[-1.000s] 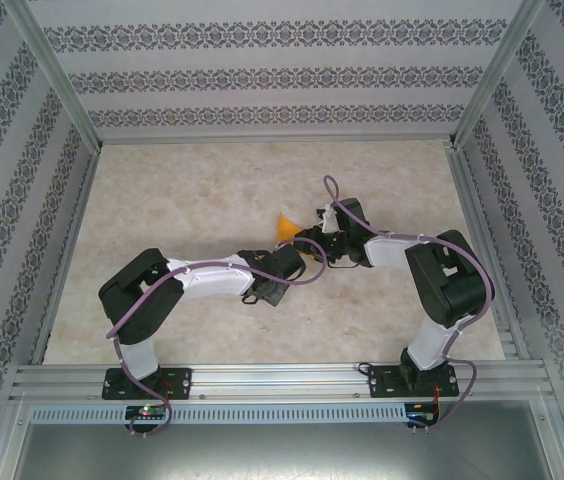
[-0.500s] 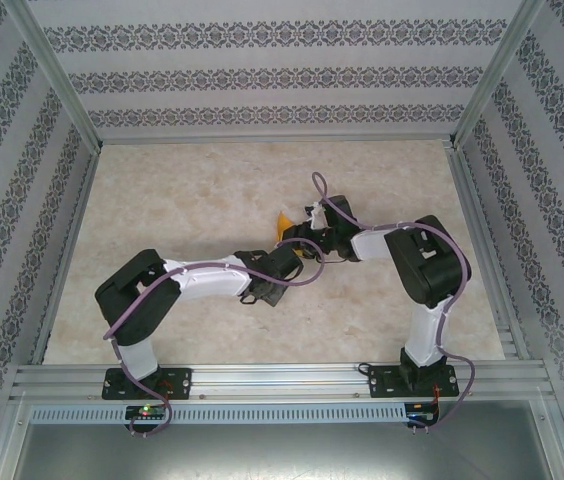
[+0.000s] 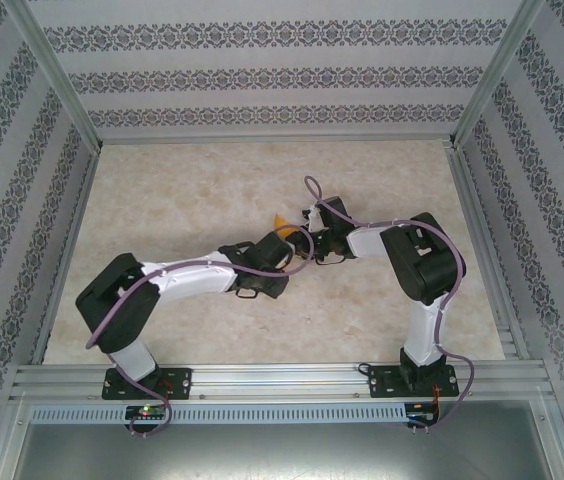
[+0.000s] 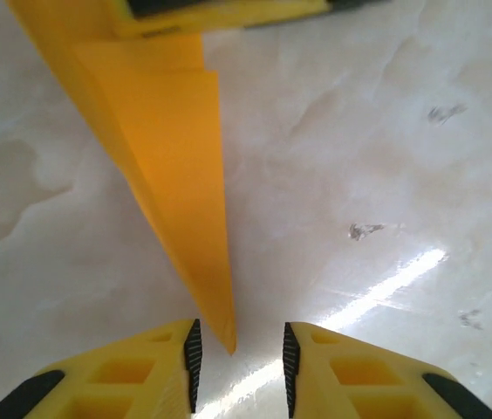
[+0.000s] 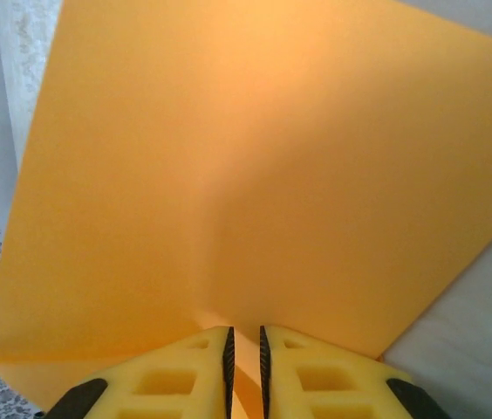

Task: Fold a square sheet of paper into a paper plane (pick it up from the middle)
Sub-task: Fold the wing for the fifth time at the center of the table.

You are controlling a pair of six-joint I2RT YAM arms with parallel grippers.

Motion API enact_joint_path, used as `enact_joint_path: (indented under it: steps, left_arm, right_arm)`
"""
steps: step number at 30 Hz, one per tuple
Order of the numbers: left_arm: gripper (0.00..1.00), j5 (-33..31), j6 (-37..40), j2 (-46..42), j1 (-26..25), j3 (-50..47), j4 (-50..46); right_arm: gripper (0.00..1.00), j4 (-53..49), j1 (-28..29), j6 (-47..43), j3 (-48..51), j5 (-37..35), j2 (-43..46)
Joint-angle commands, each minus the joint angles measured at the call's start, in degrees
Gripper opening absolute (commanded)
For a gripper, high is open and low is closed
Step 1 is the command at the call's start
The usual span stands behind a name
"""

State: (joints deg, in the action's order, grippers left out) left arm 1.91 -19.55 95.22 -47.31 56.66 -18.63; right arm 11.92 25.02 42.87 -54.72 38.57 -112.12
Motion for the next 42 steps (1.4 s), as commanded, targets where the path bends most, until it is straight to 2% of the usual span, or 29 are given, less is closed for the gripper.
enact_joint_path:
  steps: [1, 9, 13, 16, 20, 39, 42]
  left_arm:
    - [0.36, 5.5, -3.5, -4.1, 2.9, -2.3, 4.2]
    - [0.37, 12.1, -7.3, -7.3, 10.1, -6.7, 8.9]
    - [0.29, 17.2, -9.5, -3.0, 12.7, -8.5, 14.8]
    - [0.24, 19.3, -10.3, 0.0, 12.9, -8.3, 17.7]
    - [0.22, 21.2, -11.1, 2.4, 12.9, -7.5, 19.9]
    - [0.21, 23.5, -12.0, 7.9, 13.0, -6.1, 23.3]
    - [0.21, 23.3, -11.8, 8.5, 13.0, -6.2, 23.2]
  right_arm:
    - [0.17, -5.2, 0.6, -2.8, 0.2, -3.1, -0.7]
    - [0.15, -4.8, 0.7, -3.0, 0.5, -3.1, -0.6]
    - [0.13, -4.9, 0.7, -3.1, 0.8, -3.3, -0.4]
    - [0.12, -5.2, 0.7, -3.4, 0.9, -3.4, -0.1]
    - [0.12, -5.5, 0.7, -3.5, 1.1, -3.6, 0.5]
    - [0.10, -4.5, 1.2, -3.0, 2.3, -3.4, 1.8]
    - [0.13, -4.0, 1.0, -2.6, 2.7, -3.4, 2.9]
